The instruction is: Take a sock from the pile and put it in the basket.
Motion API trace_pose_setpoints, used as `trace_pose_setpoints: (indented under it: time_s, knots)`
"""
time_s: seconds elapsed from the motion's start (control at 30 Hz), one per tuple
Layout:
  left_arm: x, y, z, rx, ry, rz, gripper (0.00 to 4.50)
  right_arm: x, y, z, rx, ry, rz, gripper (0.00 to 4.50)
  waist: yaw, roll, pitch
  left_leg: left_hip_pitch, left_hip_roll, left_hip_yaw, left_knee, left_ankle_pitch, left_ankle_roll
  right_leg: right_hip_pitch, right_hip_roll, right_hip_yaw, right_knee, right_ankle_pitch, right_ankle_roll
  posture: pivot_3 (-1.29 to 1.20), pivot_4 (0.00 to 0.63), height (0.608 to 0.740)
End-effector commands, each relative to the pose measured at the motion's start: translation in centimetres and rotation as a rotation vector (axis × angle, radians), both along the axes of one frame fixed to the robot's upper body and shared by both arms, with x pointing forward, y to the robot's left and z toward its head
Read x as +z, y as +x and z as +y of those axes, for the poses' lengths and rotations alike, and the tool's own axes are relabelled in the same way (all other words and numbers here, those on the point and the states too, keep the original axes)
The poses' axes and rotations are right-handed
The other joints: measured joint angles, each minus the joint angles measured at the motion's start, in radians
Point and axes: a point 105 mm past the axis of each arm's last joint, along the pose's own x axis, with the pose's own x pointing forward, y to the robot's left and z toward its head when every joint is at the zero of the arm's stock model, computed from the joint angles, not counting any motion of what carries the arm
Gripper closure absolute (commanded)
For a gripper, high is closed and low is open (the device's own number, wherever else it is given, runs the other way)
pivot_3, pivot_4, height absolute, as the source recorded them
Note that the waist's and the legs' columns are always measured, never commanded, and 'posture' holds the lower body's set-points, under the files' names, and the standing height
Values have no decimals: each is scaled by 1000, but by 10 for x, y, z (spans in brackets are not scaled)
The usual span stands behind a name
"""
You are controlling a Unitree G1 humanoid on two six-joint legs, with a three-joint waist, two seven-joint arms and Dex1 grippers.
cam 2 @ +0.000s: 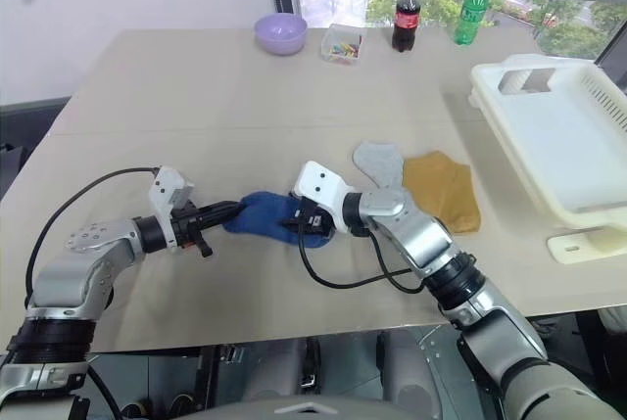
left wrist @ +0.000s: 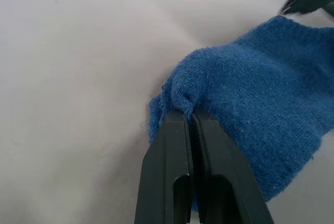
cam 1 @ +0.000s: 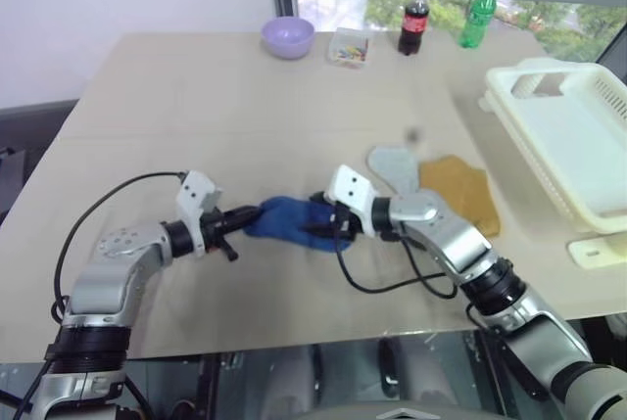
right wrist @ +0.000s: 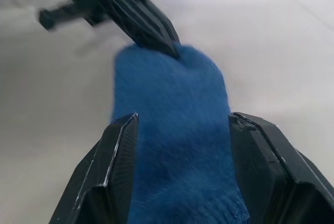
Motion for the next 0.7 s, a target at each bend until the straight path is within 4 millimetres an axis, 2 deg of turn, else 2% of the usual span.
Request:
trace_pose_setpoints:
  time_s: [0.03,0.13,0.23,0.37,0.43,0.57,0.7]
  knots:
    - [5,-1,0,-10,-9,-16,4500,-9,2,-1,8,-40,-33,1728,0,0,0,0,0,0,0,0,0,0,0,0,0,0,0,0,150,729]
    - [7,-1,-2,-25,-38,-11,4500,-23,3,-5,-3,-89,-19,1728,-1,0,0,0,0,0,0,0,0,0,0,0,0,0,0,0,150,729]
    - [10,-3,-1,-42,-45,-5,3602,-32,6,-8,-20,-125,-25,1655,-2,0,0,1,0,0,0,0,0,0,0,0,1,0,0,0,150,729]
    - [15,2,10,-3,-39,-14,1767,-36,12,-13,-49,-150,-39,1655,-1,0,0,4,0,1,0,0,0,2,0,1,2,0,0,0,150,729]
    - [22,5,17,21,-84,-15,1014,-35,12,-12,-50,-145,-39,1655,-2,0,0,5,0,1,0,0,0,3,0,1,2,0,1,0,150,729]
    - [26,13,31,89,-179,28,1014,-36,10,-9,-41,-146,-39,1655,-3,-1,-1,6,0,1,0,1,-1,3,0,1,3,-1,1,0,150,729]
    - [19,16,26,90,-265,131,1014,-37,9,-7,-34,-147,-38,1655,-6,-1,-1,6,0,1,0,1,-1,3,0,1,3,-1,1,0,150,729]
